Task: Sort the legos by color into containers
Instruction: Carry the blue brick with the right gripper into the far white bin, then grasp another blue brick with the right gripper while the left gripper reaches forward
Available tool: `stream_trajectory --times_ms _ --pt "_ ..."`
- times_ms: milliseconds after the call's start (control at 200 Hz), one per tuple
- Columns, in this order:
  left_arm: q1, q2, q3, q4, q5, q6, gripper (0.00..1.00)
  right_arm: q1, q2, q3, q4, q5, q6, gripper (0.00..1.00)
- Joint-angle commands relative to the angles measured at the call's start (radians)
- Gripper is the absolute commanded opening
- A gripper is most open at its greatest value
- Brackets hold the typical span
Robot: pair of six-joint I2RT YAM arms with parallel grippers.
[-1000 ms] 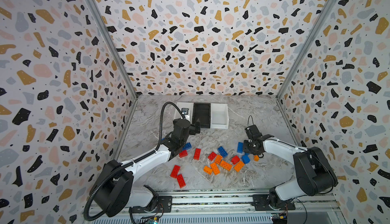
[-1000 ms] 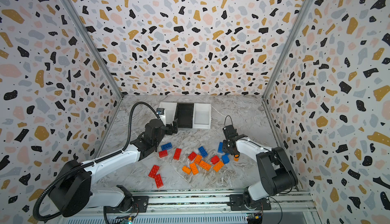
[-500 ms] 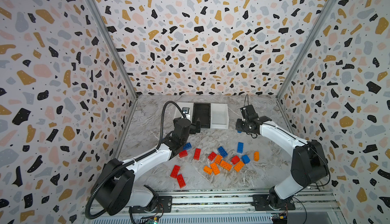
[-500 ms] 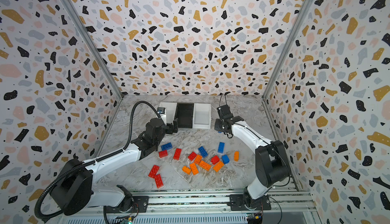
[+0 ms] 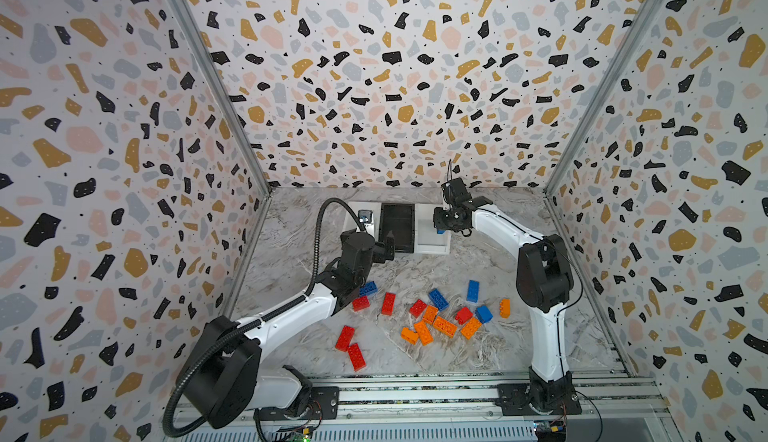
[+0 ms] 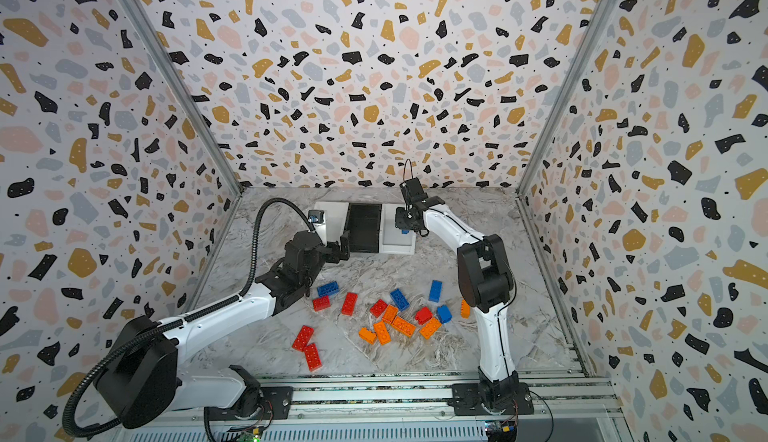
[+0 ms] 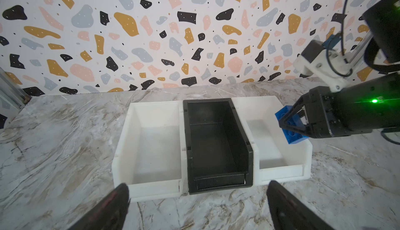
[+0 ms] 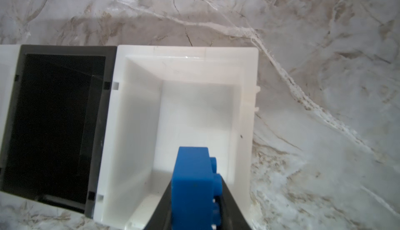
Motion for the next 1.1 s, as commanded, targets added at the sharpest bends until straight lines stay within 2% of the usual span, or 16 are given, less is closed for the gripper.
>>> stream_trajectory --times_ms 0,85,145,310,410,566,786,886,1096 --pt "-0.004 -0.036 0.014 0.028 0.0 0.015 1.0 0.007 0.008 0.088 -0.06 -0.028 -0.028 0.38" --pt "-0.004 -0.044 0.009 0.027 0.008 0.013 1.0 0.009 0.025 0.131 -0.086 -0.033 -0.033 0.53" --pt "-0.003 -0.051 0.006 0.023 0.015 0.01 1.0 0.014 0.021 0.146 -0.104 -0.031 -0.035 0.57" --pt "-0.004 -0.057 0.004 -0.006 0.087 0.024 1.0 0.044 -0.068 0.062 -0.152 -0.003 -0.048 0.57" --pt "-0.004 -0.081 -0.026 -0.003 0.125 0.014 1.0 0.078 -0.183 -0.117 -0.156 0.013 -0.049 0.56" --pt "-0.029 -0.169 -0.101 -0.002 0.102 0.02 1.0 0.144 -0.36 -0.408 -0.147 0.002 -0.003 0.55" --pt "-0.064 -0.303 -0.198 -0.026 0.152 -0.063 1.0 0.265 -0.467 -0.609 -0.11 -0.012 0.022 0.55" --pt "-0.119 -0.365 -0.268 -0.033 0.114 -0.115 1.0 0.284 -0.473 -0.669 -0.066 -0.022 0.019 0.55" --pt "-0.319 -0.459 -0.354 -0.128 -0.061 -0.199 1.0 0.284 -0.444 -0.72 -0.017 -0.025 -0.01 0.54"
